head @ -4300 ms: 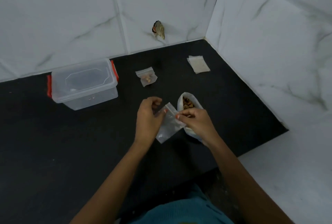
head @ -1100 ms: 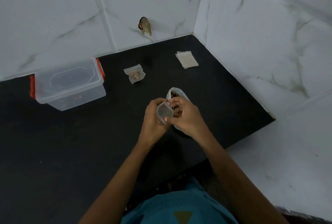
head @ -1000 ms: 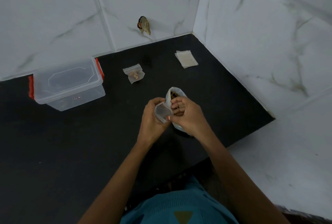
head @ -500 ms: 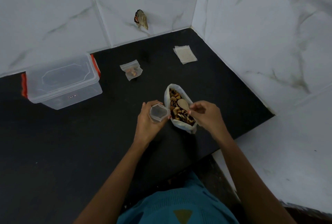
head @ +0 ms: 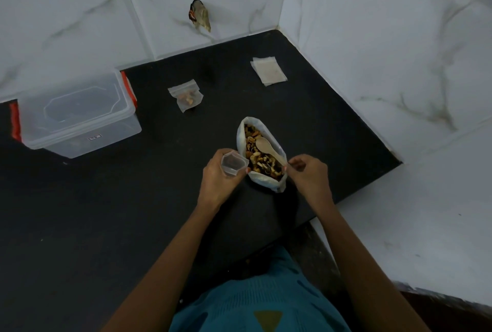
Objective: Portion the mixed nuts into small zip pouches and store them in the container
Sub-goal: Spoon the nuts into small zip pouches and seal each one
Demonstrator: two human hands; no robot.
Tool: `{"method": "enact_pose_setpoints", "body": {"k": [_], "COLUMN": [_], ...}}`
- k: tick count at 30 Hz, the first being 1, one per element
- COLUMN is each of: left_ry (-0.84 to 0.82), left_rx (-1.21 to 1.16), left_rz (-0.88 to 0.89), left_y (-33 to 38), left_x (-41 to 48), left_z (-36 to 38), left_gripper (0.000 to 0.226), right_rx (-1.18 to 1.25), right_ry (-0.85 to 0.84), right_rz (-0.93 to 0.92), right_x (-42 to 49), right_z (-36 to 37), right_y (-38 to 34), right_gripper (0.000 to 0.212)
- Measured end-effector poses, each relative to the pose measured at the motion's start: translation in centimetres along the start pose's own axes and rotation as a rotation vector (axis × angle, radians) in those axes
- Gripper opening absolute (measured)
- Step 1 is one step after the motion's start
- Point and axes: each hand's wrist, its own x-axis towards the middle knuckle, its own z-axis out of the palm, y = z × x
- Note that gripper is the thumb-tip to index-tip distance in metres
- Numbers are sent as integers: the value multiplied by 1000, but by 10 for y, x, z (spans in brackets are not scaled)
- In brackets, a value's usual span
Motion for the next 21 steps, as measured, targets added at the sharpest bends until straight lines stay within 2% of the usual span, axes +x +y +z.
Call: {"method": "enact_pose_setpoints", "body": {"k": [4,10,13,17,21], "left_ry": [-28,-57,-65,-73,-89], "left_rx": [3,-6,-12,-19,2], "left_rz": [-19,-32,-52,-50,-42], "left_y": [-2,-2,-1,1,1], "left_x": [2,3,2,-4,-7], "left_z": [1,-2,-5,-7,-7], "left_gripper": [42,41,39,41,45], "right_rx": [87,246,157,256,342], "right_ry": [67,-48,33,175,146], "right_rz": [-98,-131,-232,-296,-222], "right_x": [5,11,14,11,9], "right_z": [-2,14,18,9,-1], "right_y": [-11,-23,-20,-17,-15], "right_gripper": [22,23,18,17,24]}}
